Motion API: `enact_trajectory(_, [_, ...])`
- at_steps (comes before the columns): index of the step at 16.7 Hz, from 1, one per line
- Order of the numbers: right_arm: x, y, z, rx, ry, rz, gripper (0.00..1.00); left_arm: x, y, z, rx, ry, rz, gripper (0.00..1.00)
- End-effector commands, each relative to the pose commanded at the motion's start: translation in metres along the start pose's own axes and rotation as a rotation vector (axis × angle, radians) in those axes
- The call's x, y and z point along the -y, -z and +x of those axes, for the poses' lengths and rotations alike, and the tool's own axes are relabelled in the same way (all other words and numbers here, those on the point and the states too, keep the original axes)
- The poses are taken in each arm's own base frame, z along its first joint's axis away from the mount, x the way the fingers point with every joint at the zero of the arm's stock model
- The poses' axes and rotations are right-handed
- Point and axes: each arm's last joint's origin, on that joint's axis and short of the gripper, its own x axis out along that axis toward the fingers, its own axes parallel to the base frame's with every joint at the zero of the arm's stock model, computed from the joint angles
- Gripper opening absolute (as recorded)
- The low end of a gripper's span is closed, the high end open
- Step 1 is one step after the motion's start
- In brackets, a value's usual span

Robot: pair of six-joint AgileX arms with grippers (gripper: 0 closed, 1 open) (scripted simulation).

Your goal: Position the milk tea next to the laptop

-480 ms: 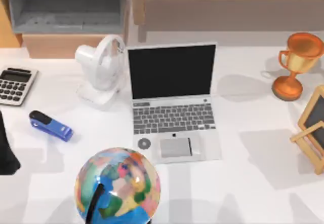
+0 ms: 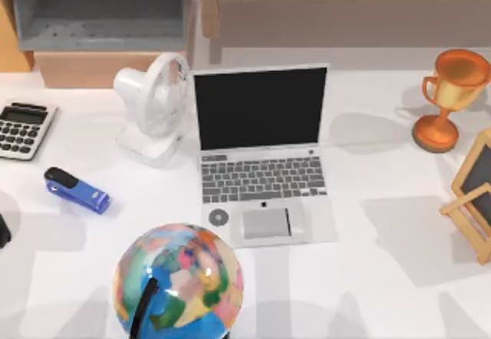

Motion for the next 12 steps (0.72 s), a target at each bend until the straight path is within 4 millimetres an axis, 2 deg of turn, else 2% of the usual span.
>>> enact_trajectory(3, [0.000,0.000,0.000,0.000,0.000,0.000,1.00,-0.024,0.004,0.013,-0.069,0.007,0.028,1.00])
enact_trajectory(7, [0.000,0.000,0.000,0.000,0.000,0.000,1.00,-0.058,0.031,0.025,-0.224,0.028,-0.032,1.00])
enact_trajectory(12, [0.000,0.000,0.000,0.000,0.000,0.000,1.00,-0.105,0.060,0.020,-0.252,0.041,-0.088,1.00])
